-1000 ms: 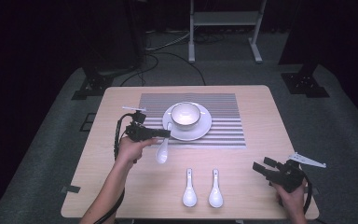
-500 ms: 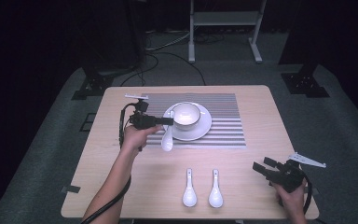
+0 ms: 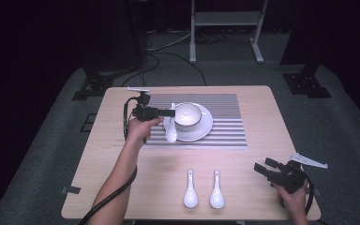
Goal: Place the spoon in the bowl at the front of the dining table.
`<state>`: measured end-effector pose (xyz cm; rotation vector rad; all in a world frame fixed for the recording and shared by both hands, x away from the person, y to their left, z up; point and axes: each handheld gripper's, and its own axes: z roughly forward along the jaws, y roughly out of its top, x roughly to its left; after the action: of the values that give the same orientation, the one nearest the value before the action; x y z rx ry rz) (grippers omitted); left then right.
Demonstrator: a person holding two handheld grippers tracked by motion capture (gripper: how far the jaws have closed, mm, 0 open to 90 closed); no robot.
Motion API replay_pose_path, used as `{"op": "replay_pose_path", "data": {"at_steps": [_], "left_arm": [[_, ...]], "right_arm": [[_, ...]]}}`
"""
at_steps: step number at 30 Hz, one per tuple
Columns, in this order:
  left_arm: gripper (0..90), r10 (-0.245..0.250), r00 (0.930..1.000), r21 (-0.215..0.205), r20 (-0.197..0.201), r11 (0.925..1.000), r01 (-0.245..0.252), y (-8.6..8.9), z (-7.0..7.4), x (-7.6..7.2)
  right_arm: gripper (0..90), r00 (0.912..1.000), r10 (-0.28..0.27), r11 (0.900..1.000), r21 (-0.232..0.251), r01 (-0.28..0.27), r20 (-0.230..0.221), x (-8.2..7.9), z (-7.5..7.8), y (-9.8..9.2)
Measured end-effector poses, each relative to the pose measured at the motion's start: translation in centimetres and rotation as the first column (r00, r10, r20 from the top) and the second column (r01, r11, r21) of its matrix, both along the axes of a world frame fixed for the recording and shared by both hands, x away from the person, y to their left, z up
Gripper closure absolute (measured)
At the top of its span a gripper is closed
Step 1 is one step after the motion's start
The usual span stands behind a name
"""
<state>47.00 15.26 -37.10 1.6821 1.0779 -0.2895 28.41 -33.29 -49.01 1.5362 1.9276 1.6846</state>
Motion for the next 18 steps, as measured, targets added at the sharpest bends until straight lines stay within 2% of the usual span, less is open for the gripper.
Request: {"op": "replay_pose_path", "data": {"at_steps": [8, 18], "left_arm": [[84.9, 0.018, 0.9998, -0.020, -0.009, 0.9996, -0.019, -0.3, -0.1, 1.0], [85.0, 0.036, 0.9992, -0.014, -0.018, 0.9992, -0.037, -0.9, 0.0, 2.4]], "right_arm": [[18.4, 1.0000, 0.001, 1.000, 0.001, -0.001, 0.000, 0.0, 0.0, 0.0], [18.4, 1.0000, 0.005, 1.000, 0.003, -0.005, -0.001, 0.0, 0.0, 0.0]]}}
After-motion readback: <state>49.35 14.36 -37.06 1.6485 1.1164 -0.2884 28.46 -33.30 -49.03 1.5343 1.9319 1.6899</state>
